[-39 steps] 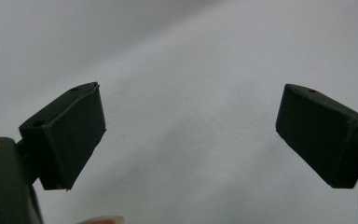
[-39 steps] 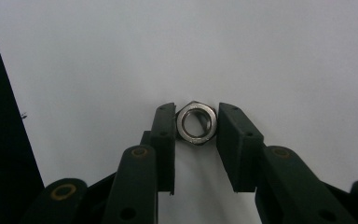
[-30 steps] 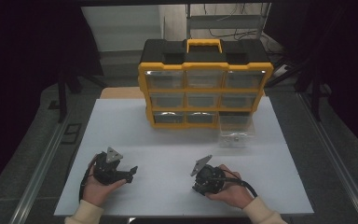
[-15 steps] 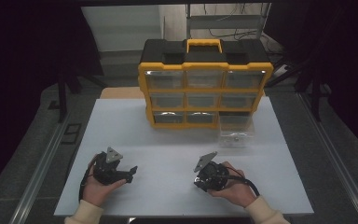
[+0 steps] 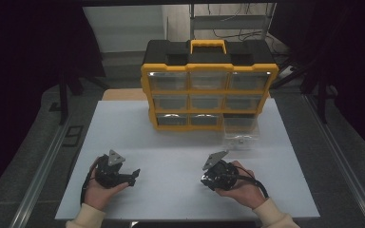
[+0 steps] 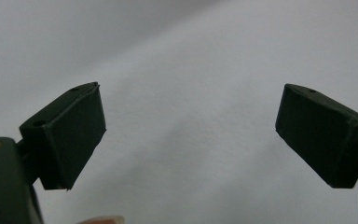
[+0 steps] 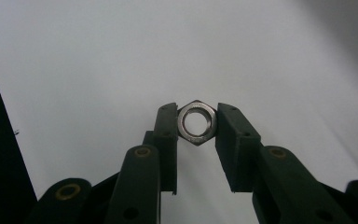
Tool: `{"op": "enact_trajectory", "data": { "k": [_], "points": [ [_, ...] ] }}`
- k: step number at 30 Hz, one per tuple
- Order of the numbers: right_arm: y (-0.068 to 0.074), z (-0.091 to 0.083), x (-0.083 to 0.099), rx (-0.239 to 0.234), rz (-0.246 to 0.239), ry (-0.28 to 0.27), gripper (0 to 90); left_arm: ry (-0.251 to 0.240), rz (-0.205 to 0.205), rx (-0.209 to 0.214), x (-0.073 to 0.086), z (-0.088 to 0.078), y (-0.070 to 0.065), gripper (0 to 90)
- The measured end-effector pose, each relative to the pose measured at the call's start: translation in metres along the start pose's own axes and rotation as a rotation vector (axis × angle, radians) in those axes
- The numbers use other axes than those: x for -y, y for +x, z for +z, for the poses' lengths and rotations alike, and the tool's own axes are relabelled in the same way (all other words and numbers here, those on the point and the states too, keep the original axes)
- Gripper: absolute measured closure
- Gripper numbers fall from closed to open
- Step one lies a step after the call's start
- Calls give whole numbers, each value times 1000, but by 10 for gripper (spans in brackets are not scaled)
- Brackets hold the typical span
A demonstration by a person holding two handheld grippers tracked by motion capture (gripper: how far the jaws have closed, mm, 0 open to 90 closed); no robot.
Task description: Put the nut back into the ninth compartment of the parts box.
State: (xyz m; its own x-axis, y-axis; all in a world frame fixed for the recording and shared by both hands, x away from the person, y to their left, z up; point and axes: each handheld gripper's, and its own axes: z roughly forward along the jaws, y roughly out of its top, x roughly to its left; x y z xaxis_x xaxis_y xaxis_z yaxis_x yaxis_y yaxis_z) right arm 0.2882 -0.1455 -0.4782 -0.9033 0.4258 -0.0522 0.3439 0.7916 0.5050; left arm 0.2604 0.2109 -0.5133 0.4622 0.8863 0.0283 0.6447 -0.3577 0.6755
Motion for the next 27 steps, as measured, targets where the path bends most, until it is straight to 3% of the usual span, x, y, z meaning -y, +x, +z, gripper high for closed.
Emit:
{"op": "enact_trajectory", "data": {
  "k": [27],
  "points": [
    [-21, -29, -3, 69, 58, -85, 701, 5, 4, -1, 0, 1, -1, 87]
  ]
}}
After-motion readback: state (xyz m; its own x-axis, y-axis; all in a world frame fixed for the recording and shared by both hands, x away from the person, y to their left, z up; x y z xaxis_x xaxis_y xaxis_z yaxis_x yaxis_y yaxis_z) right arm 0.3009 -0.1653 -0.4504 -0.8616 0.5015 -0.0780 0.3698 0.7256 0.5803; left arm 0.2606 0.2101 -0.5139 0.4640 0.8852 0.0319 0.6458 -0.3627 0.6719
